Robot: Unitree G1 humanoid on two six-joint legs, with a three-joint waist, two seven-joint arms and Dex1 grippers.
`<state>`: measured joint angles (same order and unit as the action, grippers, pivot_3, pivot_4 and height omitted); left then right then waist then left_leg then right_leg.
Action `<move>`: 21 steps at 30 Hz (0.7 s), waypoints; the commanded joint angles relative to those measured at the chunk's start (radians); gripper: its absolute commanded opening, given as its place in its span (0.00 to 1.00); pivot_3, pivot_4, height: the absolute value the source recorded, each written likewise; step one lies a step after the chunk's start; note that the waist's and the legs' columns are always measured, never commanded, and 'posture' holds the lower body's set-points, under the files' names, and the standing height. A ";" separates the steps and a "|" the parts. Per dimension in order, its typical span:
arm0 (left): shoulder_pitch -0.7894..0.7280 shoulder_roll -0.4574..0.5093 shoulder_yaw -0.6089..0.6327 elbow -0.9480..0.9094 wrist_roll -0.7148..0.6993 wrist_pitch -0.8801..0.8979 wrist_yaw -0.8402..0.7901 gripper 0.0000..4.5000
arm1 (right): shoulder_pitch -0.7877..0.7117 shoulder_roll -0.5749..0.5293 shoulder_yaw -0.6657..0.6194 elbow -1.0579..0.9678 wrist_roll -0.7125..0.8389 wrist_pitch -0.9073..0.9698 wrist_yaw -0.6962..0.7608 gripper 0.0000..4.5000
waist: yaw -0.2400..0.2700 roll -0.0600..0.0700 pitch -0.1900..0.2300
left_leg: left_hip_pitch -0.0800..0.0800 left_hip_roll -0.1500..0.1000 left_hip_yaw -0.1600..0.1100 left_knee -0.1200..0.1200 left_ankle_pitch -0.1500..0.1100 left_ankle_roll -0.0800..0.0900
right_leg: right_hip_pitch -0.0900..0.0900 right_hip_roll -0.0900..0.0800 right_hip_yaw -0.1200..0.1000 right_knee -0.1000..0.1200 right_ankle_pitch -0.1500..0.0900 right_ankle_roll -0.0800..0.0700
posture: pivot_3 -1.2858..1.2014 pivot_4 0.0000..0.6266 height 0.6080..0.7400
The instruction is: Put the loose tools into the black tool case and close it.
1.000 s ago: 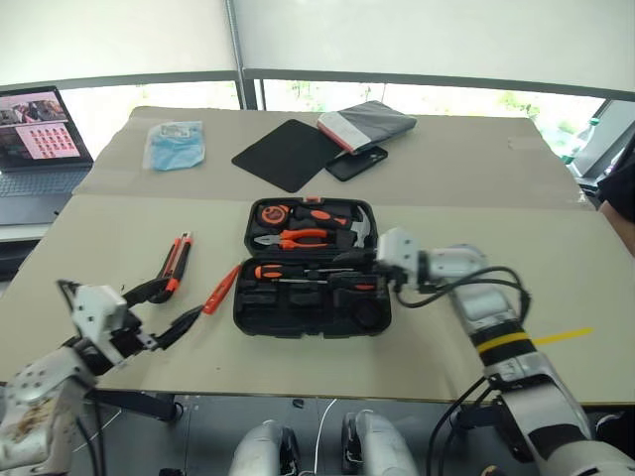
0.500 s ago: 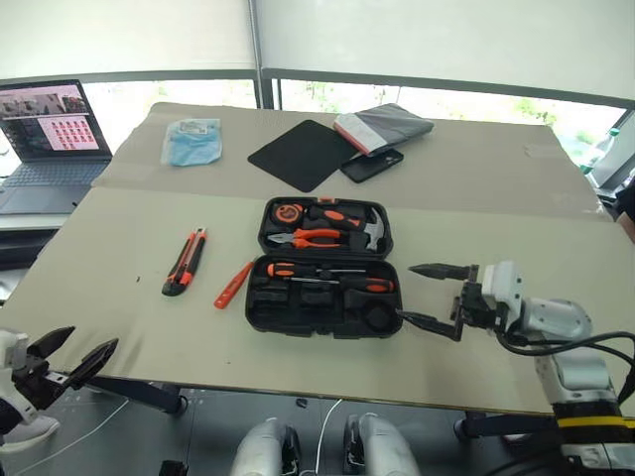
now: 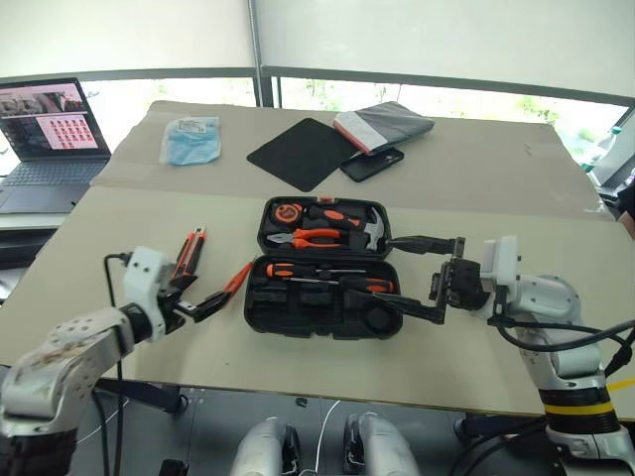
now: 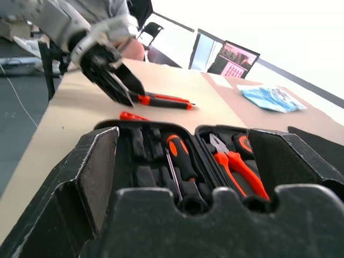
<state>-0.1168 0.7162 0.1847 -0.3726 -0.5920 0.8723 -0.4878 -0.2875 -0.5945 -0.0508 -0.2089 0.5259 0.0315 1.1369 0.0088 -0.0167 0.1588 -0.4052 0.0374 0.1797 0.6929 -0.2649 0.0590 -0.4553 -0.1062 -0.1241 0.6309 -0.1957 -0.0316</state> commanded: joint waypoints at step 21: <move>-0.078 -0.126 -0.055 0.196 0.179 -0.207 -0.031 0.11 | 0.040 -0.025 -0.022 -0.142 0.018 0.080 -0.082 1.00 | 0.008 0.000 0.000 | 0.001 -0.001 0.000 0.001 0.000 0.000 | 0.001 -0.002 0.000 0.001 -0.001 0.003 | 0.52 0.24 1.00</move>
<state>-0.2152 0.6042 0.0902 -0.1646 -0.3968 0.7375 -0.4904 -0.2531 -0.6053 -0.0515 -0.3107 0.5330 0.1052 1.0632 0.0167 -0.0166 0.1587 -0.4041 0.0362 0.1794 0.6936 -0.2647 0.0591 -0.4540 -0.1086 -0.1241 0.6316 -0.1971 -0.0287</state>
